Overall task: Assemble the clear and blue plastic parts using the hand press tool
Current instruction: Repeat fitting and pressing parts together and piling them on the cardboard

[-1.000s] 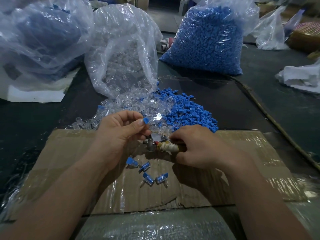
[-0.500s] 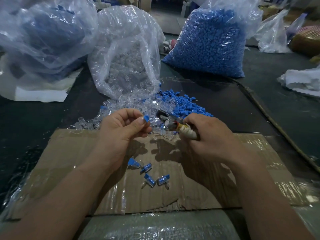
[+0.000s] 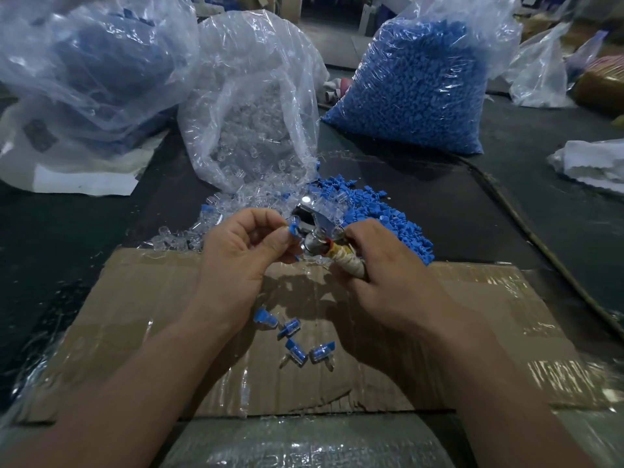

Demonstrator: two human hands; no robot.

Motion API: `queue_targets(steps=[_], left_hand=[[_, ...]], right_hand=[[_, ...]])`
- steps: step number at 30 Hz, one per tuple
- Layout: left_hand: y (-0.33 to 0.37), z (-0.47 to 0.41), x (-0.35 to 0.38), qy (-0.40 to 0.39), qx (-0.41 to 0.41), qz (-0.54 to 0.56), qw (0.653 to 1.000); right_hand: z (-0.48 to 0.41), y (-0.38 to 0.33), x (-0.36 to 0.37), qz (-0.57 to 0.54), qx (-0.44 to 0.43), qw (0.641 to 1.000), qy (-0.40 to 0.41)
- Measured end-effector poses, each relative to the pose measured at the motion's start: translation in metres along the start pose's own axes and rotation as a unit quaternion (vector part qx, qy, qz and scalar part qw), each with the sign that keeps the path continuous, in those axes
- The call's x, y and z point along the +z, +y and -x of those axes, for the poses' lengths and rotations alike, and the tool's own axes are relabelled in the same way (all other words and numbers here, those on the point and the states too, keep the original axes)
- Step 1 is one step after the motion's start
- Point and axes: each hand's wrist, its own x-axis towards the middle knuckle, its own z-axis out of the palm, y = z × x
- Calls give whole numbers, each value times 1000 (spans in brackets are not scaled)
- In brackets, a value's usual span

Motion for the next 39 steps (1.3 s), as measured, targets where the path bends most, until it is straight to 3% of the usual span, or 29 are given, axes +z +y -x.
queue_targets(steps=[22, 39], left_hand=[[3, 5, 5, 15, 12, -72, 997], [3, 3, 4, 27, 27, -112, 993]], right_hand=[[-3, -4, -1, -26, 25, 999, -22], [-3, -1, 3, -13, 21, 1000, 17]])
